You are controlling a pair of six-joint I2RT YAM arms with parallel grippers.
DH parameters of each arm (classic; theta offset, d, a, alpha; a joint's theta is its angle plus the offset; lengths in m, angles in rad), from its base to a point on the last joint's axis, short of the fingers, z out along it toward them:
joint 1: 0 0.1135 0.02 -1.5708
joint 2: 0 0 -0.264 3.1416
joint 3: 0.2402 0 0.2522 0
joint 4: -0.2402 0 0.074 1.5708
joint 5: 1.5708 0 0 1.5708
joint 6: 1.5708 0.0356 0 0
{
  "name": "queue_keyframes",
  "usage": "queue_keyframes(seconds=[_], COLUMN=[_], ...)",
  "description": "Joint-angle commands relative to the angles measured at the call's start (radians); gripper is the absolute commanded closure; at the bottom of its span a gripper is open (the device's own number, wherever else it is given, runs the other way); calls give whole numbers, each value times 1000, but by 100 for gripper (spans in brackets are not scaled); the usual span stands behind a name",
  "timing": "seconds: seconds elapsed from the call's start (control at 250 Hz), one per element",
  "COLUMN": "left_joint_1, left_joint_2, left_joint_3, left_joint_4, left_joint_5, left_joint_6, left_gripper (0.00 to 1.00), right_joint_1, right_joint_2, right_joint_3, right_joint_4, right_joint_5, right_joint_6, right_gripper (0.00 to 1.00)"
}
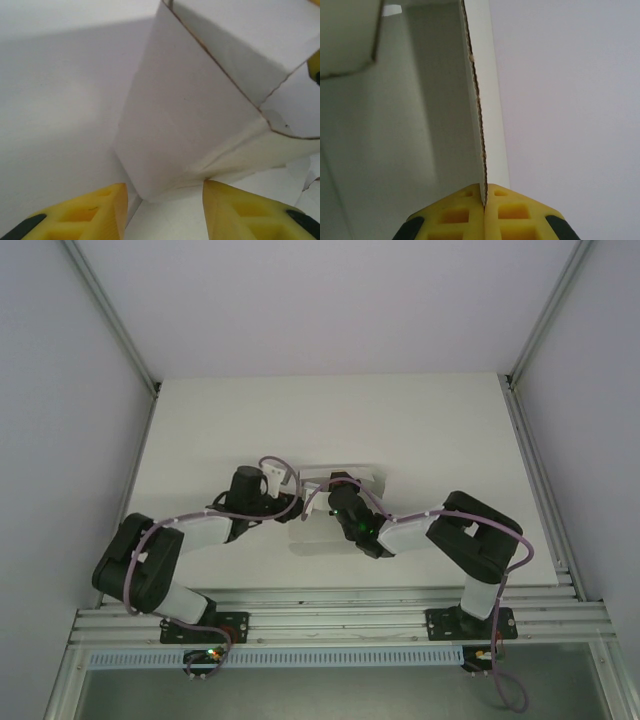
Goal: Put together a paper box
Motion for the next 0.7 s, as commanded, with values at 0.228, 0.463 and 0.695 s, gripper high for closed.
queue_keyframes(seconds=[0.228, 0.463, 0.695], left_joint_1=[-63, -96, -112], left_joint_2=[54, 84, 118], left_joint_3=[8, -11, -25], left_joint_4=[211, 333, 390], left_joint_5=[-151, -269, -336], left_joint_6=[47, 73, 115], left_gripper=[61, 71, 86], right_joint_1=[5, 6, 6], right_joint_2=[-47, -63, -137], right_joint_3=[26, 25, 6], right_joint_4=[-121, -182, -262], right_joint_5=[13, -8, -66], right_joint_6=[103, 162, 272], right_gripper=[100, 99, 87])
